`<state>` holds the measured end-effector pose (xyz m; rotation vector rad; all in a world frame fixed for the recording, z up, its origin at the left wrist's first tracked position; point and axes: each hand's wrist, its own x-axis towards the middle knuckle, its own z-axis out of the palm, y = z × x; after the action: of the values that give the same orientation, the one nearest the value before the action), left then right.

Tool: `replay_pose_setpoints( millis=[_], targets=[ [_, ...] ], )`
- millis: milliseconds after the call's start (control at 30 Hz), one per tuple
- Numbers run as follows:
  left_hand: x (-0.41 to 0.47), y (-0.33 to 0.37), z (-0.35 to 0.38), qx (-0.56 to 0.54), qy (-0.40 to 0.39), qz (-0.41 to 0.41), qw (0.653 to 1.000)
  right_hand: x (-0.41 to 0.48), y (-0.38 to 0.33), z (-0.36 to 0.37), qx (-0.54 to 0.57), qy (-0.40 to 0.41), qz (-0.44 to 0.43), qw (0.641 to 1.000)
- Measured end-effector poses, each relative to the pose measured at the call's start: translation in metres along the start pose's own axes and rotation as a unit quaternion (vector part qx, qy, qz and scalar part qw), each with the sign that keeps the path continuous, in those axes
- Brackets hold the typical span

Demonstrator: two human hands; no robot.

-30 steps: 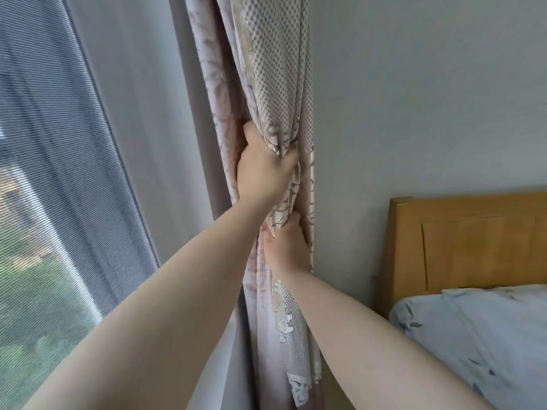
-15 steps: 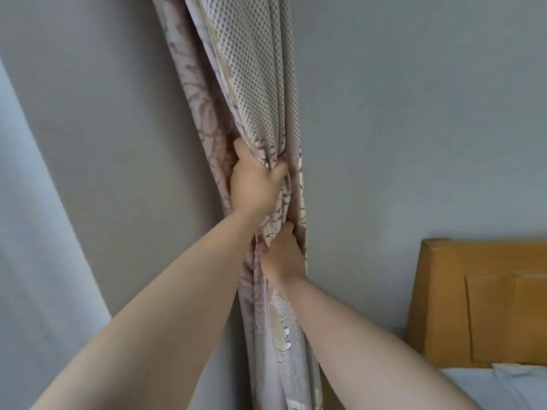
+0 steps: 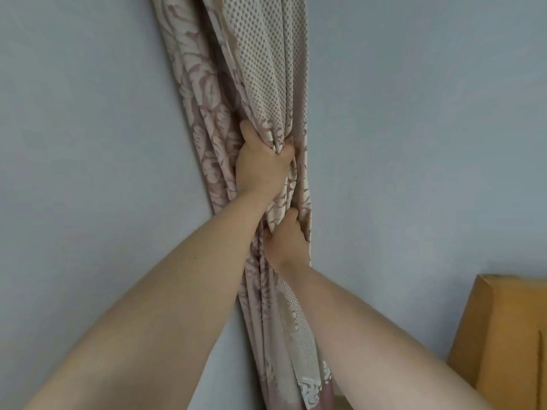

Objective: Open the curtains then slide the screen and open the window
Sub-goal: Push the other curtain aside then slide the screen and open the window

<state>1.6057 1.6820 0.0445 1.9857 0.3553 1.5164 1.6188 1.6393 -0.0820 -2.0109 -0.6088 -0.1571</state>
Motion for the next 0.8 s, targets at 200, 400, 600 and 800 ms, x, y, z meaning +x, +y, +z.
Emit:
replay_pose_setpoints(
  millis=[200, 400, 600, 800],
  targets=[
    [0.059, -0.053, 0.074, 0.010, -0.013, -0.006, 1.000, 0.098, 0.020, 0.033, -0.014, 0.001, 0.003, 1.000],
    [0.112, -0.109, 0.145, 0.036, -0.032, -0.008, 0.999, 0.189, 0.049, 0.069, -0.009, 0.003, 0.020, 1.000],
    [0.159, -0.152, 0.213, 0.072, -0.051, -0.011, 0.996, 0.270, 0.077, 0.095, -0.015, -0.007, 0.031, 0.999],
    [0.172, -0.168, 0.273, 0.194, 0.007, 0.028, 0.980, 0.303, 0.093, 0.091, -0.075, -0.010, 0.035, 0.997]
  ],
)
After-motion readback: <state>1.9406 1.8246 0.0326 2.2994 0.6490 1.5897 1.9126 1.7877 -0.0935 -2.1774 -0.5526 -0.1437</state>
